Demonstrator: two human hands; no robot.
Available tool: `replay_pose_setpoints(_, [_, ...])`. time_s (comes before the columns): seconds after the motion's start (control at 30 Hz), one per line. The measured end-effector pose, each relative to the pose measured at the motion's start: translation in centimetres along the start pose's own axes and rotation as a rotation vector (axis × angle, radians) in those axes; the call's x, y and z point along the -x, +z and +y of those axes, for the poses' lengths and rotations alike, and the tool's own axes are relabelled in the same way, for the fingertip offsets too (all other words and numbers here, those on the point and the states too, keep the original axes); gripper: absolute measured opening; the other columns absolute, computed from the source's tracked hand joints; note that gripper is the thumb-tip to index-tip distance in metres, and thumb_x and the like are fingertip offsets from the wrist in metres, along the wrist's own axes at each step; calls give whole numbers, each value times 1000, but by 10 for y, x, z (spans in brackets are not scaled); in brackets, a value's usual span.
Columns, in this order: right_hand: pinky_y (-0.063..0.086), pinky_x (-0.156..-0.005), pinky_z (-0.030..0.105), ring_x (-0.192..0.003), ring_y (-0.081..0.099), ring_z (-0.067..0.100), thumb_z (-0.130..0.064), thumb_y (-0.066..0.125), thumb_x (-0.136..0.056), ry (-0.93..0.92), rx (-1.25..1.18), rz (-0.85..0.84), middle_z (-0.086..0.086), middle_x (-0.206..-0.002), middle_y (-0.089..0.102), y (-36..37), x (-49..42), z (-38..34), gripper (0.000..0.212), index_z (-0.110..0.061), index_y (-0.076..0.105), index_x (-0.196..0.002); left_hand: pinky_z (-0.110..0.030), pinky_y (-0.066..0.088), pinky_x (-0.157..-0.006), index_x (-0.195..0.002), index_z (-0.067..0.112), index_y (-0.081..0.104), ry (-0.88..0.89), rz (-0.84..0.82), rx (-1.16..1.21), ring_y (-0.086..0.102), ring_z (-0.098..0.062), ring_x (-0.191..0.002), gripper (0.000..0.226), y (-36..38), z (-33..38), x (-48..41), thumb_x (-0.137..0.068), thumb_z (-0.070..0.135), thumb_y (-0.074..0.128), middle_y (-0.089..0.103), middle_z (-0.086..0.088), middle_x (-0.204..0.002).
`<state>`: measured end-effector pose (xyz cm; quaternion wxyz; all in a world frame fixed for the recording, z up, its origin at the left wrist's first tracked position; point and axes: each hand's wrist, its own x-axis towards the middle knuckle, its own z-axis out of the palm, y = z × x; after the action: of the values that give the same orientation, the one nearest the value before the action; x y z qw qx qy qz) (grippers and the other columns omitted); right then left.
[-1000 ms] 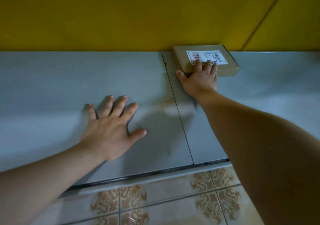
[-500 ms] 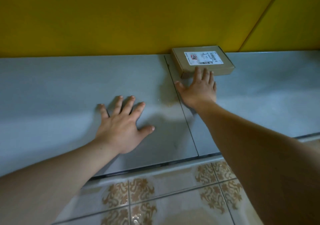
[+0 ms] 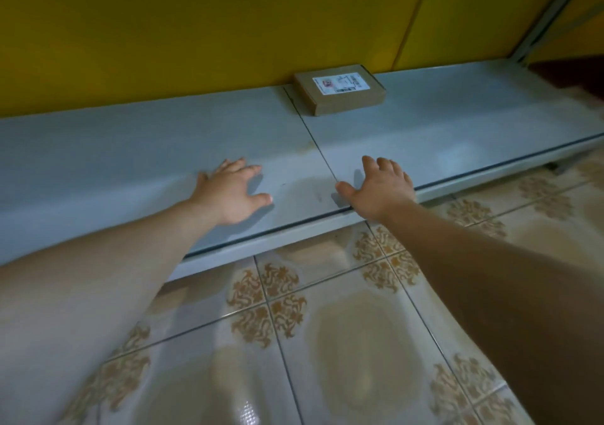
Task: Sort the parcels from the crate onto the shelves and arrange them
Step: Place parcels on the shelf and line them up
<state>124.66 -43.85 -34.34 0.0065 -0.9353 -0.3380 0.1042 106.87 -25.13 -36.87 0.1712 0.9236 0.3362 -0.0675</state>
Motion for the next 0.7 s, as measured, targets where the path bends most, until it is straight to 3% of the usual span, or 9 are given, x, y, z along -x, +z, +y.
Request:
replay_pose_setpoints(0.37, [24, -116, 48, -145, 25, 33, -63, 39, -96, 41, 32, -130, 14, -156, 31, -114, 122, -4, 76, -15, 23, -153, -47, 13, -120, -154, 29, 19, 97, -148, -41, 7, -21, -150, 76, -104, 27, 146, -91, 54, 54, 12, 0, -163])
replay_pose_setpoints(0.7, [22, -118, 47, -147, 23, 32, -65, 41, -95, 114, -8, -59, 12, -158, 30, -239, 295, -26, 76, -19, 27, -154, -42, 18, -119, -153, 29, 22, 202, -185, -42, 15, -23, -148, 74, -204, 63, 306, -91, 52, 54, 21, -1, -161])
